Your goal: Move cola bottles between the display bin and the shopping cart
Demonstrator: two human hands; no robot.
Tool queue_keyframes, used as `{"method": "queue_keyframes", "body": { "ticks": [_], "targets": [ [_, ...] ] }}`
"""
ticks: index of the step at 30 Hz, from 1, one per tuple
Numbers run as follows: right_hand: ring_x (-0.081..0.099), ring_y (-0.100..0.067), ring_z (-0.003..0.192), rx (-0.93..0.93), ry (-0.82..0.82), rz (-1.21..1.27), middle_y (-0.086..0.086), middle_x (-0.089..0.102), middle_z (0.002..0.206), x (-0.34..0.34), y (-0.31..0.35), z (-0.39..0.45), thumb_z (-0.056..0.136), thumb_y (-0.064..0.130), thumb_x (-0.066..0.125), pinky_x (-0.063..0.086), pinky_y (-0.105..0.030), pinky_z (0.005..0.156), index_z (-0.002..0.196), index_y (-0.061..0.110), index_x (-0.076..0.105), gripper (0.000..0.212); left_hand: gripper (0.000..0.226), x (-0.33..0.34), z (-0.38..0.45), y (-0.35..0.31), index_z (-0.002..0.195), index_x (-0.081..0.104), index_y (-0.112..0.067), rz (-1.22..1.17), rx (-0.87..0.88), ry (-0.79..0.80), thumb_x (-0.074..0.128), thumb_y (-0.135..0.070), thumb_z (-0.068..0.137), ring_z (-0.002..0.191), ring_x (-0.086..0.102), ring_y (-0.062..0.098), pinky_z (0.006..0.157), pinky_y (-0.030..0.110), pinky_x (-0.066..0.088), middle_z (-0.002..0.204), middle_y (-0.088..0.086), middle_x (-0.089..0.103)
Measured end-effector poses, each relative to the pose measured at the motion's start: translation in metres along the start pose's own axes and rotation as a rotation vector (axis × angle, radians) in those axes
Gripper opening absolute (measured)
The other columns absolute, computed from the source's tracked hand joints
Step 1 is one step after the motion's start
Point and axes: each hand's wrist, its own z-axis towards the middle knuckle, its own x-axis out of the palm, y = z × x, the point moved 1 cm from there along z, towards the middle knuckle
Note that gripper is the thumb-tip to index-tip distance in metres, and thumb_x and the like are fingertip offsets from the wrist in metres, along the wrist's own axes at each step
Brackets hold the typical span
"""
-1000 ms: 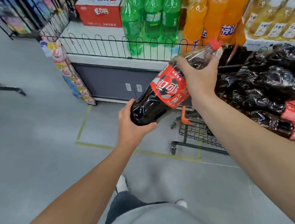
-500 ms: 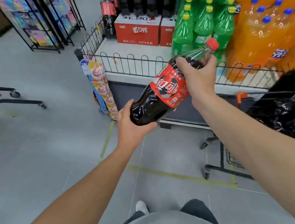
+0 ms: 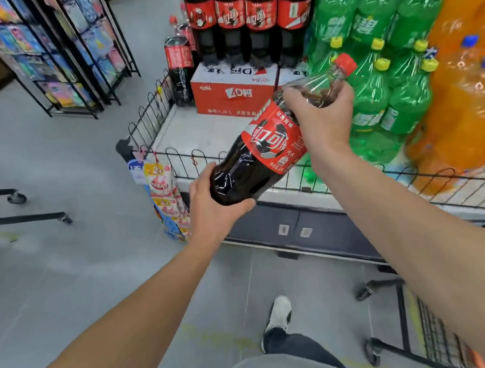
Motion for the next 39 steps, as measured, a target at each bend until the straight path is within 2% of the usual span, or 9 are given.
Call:
{"method": "queue_keyframes", "body": {
  "ticks": [4,9,14,19,24,28,31,35,39],
  "targets": [
    [0.070,-0.013,0.098,-0.020,-0.025,-0.036,0.005,0.067,0.111,0.029,0.011,0.073,0.056,0.051,0.083,0.058,-0.043,0.093,0.105,0.035,0.047,0.063,0.105,0.022,0.079,-0.019,0.149,0.039,-0.029,-0.025,0.001,0.006,0.093,-0.025,0.060,0.120,0.044,0.007,0.105,0.025,0.036,0.137,-0.003,0.042],
    [0.069,-0.009,0.094,-0.053,-0.061,-0.062,0.009,0.068,0.106,0.054,0.019,0.152,0.065,0.043,0.084,0.057,-0.037,0.092,0.113,0.030,0.050,0.060,0.103,0.049,0.164,-0.037,0.148,0.039,-0.030,-0.046,0.036,0.042,0.094,-0.023,0.060,0.117,0.045,0.006,0.099,0.020,0.035,0.132,-0.003,0.041],
    [0.066,-0.003,0.093,-0.080,-0.111,-0.070,0.010,0.065,0.109,0.080,0.018,0.223,0.072,0.034,0.086,0.050,-0.021,0.081,0.118,0.026,0.050,0.059,0.104,0.080,0.246,-0.038,0.148,0.040,-0.027,-0.088,0.071,0.110,0.095,-0.021,0.059,0.120,0.045,0.010,0.105,0.027,0.039,0.134,0.000,0.042],
    [0.068,-0.011,0.101,-0.105,-0.238,-0.112,0.002,0.068,0.115,0.109,0.008,0.293,0.062,0.045,0.082,0.056,-0.033,0.093,0.118,0.026,0.052,0.066,0.101,0.113,0.337,-0.030,0.144,0.044,-0.028,-0.095,0.106,0.211,0.094,-0.027,0.056,0.122,0.047,0.014,0.106,0.035,0.044,0.134,0.000,0.046],
    [0.063,-0.002,0.092,-0.085,-0.337,-0.176,0.005,0.066,0.113,0.132,0.000,0.352,0.072,0.036,0.086,0.048,-0.016,0.082,0.123,0.020,0.050,0.064,0.101,0.145,0.414,-0.027,0.141,0.044,-0.034,-0.139,0.102,0.341,0.092,-0.030,0.052,0.122,0.048,0.013,0.105,0.034,0.044,0.131,-0.002,0.045],
    [0.064,-0.011,0.099,-0.106,-0.429,-0.256,0.002,0.065,0.115,0.145,-0.006,0.391,0.071,0.040,0.085,0.052,-0.029,0.093,0.119,0.024,0.049,0.063,0.105,0.171,0.461,-0.025,0.146,0.042,-0.029,-0.125,0.109,0.437,0.094,-0.025,0.055,0.124,0.047,0.012,0.106,0.036,0.043,0.132,-0.003,0.045],
    [0.065,-0.014,0.103,-0.152,-0.472,-0.320,0.001,0.066,0.115,0.155,-0.008,0.412,0.065,0.047,0.081,0.052,-0.033,0.096,0.117,0.027,0.050,0.064,0.107,0.192,0.484,-0.024,0.147,0.040,-0.029,-0.145,0.095,0.490,0.091,-0.033,0.053,0.126,0.048,0.013,0.106,0.038,0.044,0.133,-0.004,0.043],
    [0.065,-0.019,0.110,-0.216,-0.475,-0.382,-0.005,0.065,0.121,0.166,-0.016,0.434,0.064,0.045,0.081,0.051,-0.039,0.101,0.127,0.015,0.052,0.076,0.112,0.218,0.504,-0.020,0.147,0.036,-0.032,-0.121,0.044,0.548,0.091,-0.044,0.050,0.131,0.047,0.017,0.107,0.045,0.045,0.141,-0.002,0.043],
    [0.060,-0.017,0.116,-0.267,-0.450,-0.443,-0.005,0.060,0.126,0.176,-0.028,0.439,0.066,0.038,0.084,0.046,-0.027,0.105,0.135,0.009,0.049,0.082,0.118,0.241,0.520,-0.016,0.149,0.036,-0.030,-0.098,0.053,0.580,0.084,-0.056,0.045,0.132,0.048,0.020,0.107,0.047,0.045,0.141,0.000,0.050]
  ]
}}
